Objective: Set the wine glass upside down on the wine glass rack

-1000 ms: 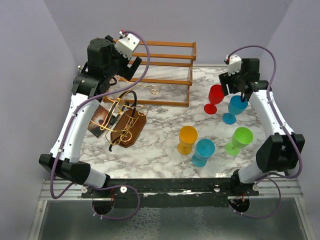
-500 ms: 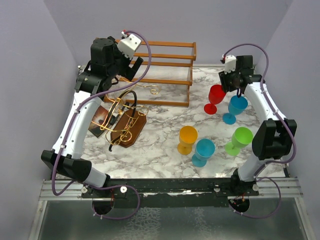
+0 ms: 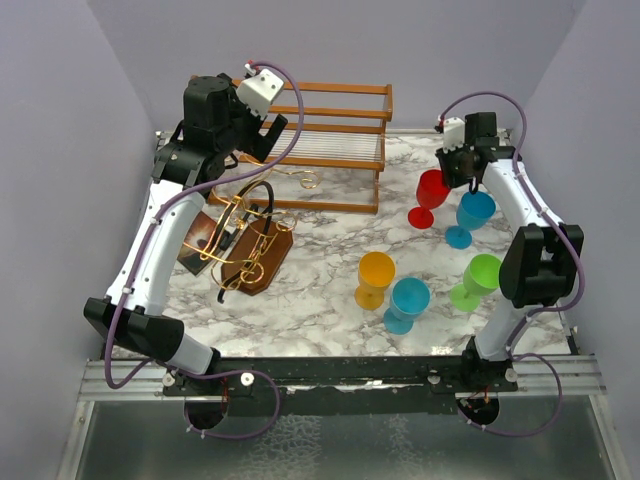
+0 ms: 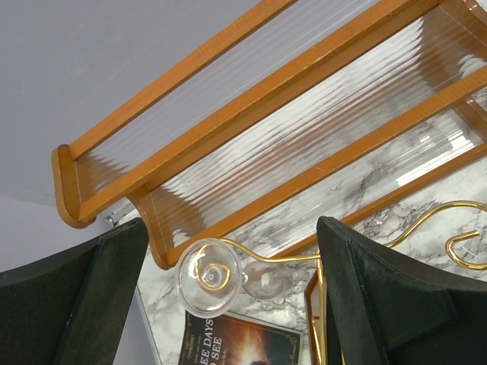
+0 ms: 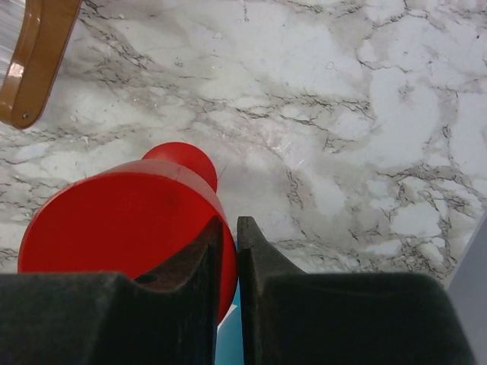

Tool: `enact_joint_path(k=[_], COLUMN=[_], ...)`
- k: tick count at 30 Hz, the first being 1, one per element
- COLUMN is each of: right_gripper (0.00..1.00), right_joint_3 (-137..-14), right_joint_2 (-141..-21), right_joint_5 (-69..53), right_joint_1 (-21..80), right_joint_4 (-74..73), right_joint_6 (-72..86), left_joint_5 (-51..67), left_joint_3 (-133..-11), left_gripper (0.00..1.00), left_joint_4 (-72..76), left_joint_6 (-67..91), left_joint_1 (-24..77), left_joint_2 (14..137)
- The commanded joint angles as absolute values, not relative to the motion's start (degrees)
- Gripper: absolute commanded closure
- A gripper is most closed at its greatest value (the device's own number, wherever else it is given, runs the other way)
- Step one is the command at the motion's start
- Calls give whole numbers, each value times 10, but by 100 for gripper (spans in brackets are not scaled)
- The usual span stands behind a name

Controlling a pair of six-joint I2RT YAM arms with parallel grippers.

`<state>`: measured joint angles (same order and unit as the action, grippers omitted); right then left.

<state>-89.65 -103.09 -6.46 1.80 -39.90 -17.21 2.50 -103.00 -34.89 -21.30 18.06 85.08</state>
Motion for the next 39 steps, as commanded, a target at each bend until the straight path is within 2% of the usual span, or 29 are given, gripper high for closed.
enact_joint_path(k=[1,5,15,27,32,39], right_gripper=[90,98,99,99,99,99], right_joint_3=[-922,-936,-938,-1126,-1128,-1095], right_joint_2=[-1034,-1020,-913,-848,-824,-819], right_joint_5=[-94,-107,-156,-277,-378,-439], right_joint_1=[18,17,18,18,23,76], right_joint_4=[-409,-419,-421,-504,-435,-297], right_joint_6=[-169,-169,-197,-182,-148,-68], left_joint_5=[44,34,20,110,170,301], left_joint_3=[-1041,-1035,-1021,-1032,-1031,-1018], left_gripper=[3,1,1,1,3,11], left_joint_4=[-334,-321,-301,-277,-242,-160], left_joint_6=[-213,-204,-187,-70,38,217], left_joint_1=[179,178,178,178,178,178], left_joint_2=[850,849,836,822,828,854])
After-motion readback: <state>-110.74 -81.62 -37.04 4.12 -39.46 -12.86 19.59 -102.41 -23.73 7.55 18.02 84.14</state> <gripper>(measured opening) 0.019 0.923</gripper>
